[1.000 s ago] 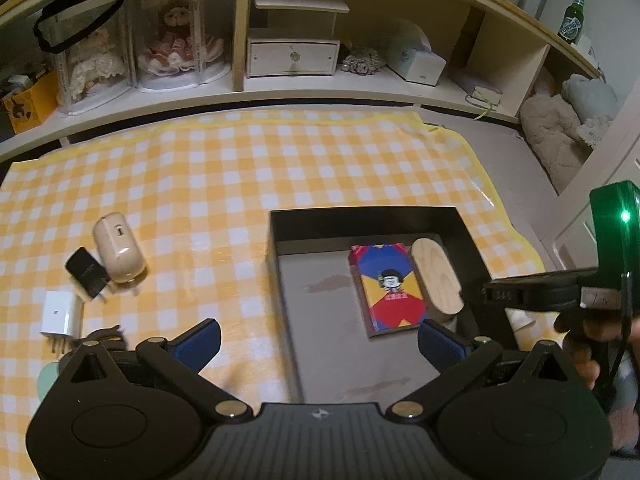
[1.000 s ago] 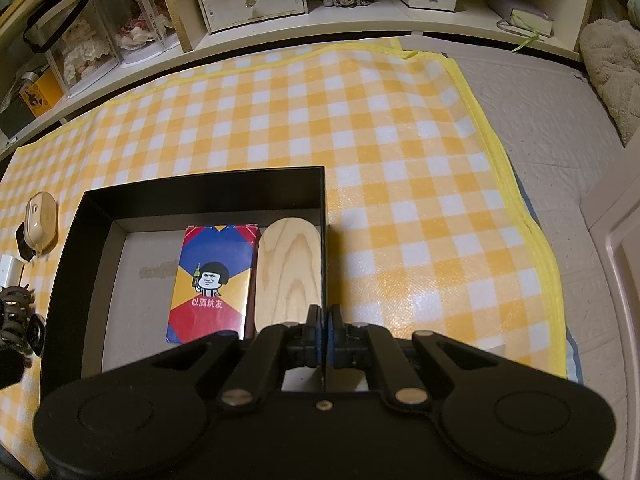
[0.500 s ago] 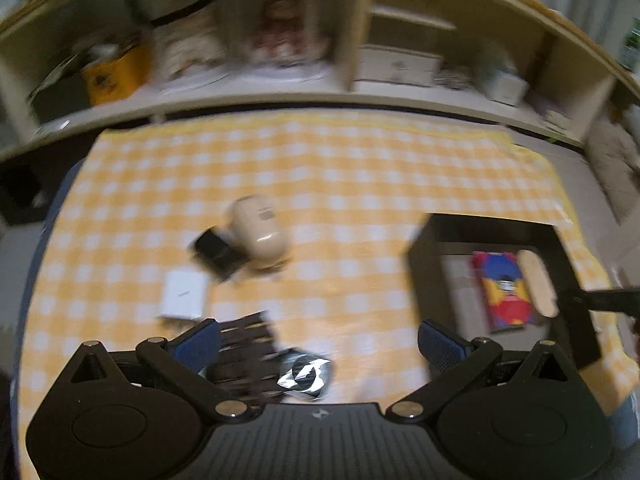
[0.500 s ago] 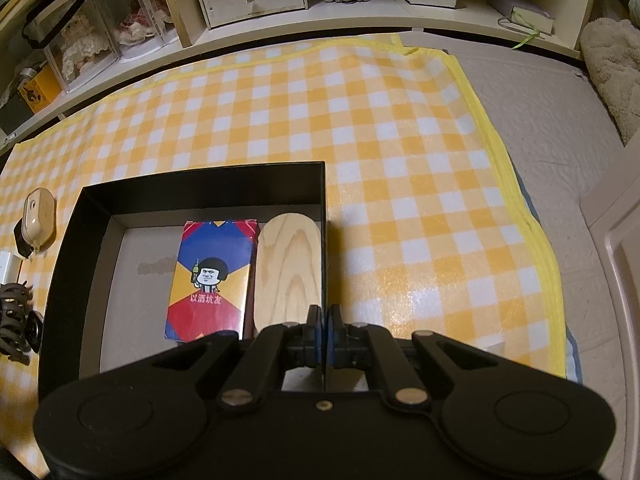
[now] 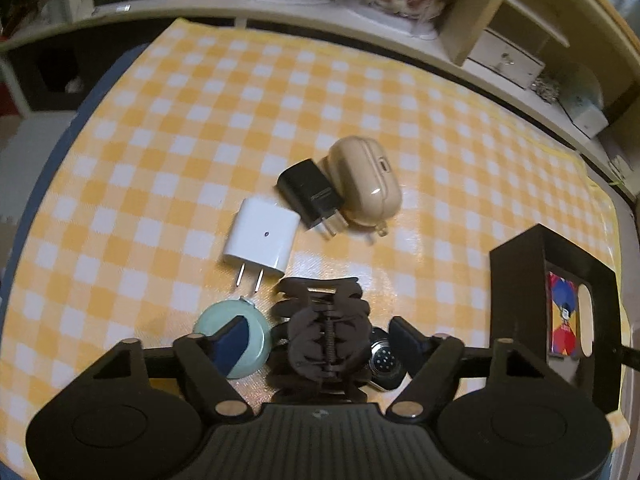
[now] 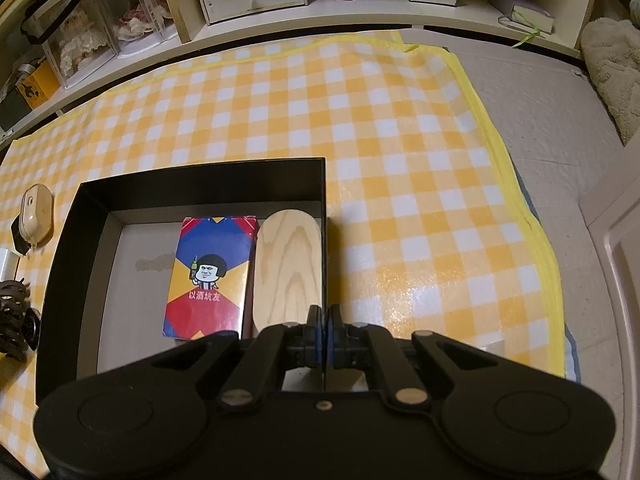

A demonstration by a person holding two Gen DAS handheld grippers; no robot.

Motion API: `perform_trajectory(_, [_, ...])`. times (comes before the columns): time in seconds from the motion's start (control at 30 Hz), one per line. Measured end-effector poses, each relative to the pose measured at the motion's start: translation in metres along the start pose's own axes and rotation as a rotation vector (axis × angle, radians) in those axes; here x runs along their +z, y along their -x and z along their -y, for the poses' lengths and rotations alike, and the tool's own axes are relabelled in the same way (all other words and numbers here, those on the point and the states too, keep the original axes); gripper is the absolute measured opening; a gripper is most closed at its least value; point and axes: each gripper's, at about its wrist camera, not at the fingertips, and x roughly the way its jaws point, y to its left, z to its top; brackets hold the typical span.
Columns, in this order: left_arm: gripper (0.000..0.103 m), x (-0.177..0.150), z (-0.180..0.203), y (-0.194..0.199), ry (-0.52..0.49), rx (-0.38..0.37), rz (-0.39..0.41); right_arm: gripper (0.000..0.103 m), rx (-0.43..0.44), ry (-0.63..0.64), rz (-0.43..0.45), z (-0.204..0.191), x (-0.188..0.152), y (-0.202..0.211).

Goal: Organize rigid objects
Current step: 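Close the left tool on the hair claw clip and lift it, then lower the claw clip into the black box and open the left tool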

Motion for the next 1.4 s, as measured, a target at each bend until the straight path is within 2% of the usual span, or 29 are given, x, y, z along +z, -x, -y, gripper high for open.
perform_trajectory(0.07, [0.069, 0.000, -0.001, -0.005, 0.012, -0.001, -0.011, 0.003, -0.001, 0.001, -0.002, 0.000, 0.000, 0.000])
perform_trajectory(0.2, [0.055, -0.001, -0.001, -0.011, 0.019, -0.008, -0.025, 0.003, -0.001, 0.001, -0.003, 0.001, -0.001, -0.001])
perform_trajectory(0.3, [0.053, -0.002, 0.000, -0.009, 0.014, -0.008, -0.013, 0.003, 0.000, 0.002, -0.003, 0.000, -0.001, -0.002])
perform_trajectory(0.4, [0.046, -0.003, 0.002, -0.004, 0.011, -0.011, 0.013, 0.003, -0.001, 0.003, -0.002, 0.000, -0.002, -0.003])
perform_trajectory(0.63, [0.045, -0.004, 0.010, 0.011, -0.021, -0.056, 0.070, 0.003, -0.005, 0.008, -0.003, 0.000, -0.001, -0.003])
perform_trajectory(0.77, [0.045, -0.003, 0.022, 0.027, -0.035, -0.120, 0.112, 0.003, -0.005, 0.008, -0.002, 0.001, -0.001, -0.003])
perform_trajectory(0.9, [0.045, -0.001, 0.051, 0.044, -0.093, -0.193, 0.145, 0.003, -0.005, 0.011, 0.003, 0.000, 0.000, -0.003])
perform_trajectory(1.1, [0.045, 0.002, 0.107, 0.042, -0.128, -0.291, 0.137, 0.003, -0.004, 0.014, 0.005, 0.001, 0.000, -0.003])
perform_trajectory(1.4, [0.045, -0.002, 0.185, 0.006, -0.166, -0.276, 0.111, 0.003, -0.005, 0.020, 0.008, 0.001, 0.001, -0.002])
